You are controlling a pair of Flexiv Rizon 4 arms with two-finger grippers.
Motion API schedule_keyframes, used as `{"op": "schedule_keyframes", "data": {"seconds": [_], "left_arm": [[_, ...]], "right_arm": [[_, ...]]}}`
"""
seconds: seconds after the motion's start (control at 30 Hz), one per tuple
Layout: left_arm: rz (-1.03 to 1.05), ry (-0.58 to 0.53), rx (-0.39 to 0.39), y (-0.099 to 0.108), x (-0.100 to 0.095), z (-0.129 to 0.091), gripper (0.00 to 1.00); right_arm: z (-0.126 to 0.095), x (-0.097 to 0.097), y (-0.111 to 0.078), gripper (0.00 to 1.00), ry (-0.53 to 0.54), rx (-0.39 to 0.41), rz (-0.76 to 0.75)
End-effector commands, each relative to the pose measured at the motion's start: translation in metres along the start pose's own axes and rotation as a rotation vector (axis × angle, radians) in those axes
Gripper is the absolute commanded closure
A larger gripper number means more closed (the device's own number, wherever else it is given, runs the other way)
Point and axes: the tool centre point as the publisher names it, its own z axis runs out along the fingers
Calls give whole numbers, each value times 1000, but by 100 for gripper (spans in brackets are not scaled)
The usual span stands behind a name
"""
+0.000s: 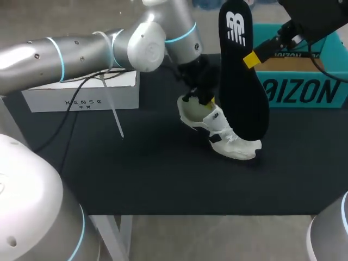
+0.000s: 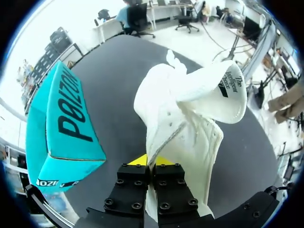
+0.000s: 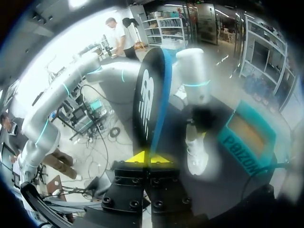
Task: Take the shoe out of the shoebox, open the shoe tongue, remove and reinsert the insole, then place the shoe into the shoebox
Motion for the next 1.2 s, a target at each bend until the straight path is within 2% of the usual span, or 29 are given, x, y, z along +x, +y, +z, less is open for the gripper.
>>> {"op": "schedule_keyframes", "data": {"seconds": [0.03,0.27,0.5,0.83,1.2], "left_arm": [[312,223,85,-4,-16,-14,100],[555,397,115,-26,-23,-20,100],[671,550,124,-44,-9,4,100],[714,649,101,-45,9,30,100],[688,675,90,-48,20,49,100]], "right_arm": [[0,0,3,100,0,6,1],[0,0,3,100,0,6,1],[0,0,3,100,0,6,1],[0,0,3,100,0,6,1],[0,0,3,100,0,6,1]]}}
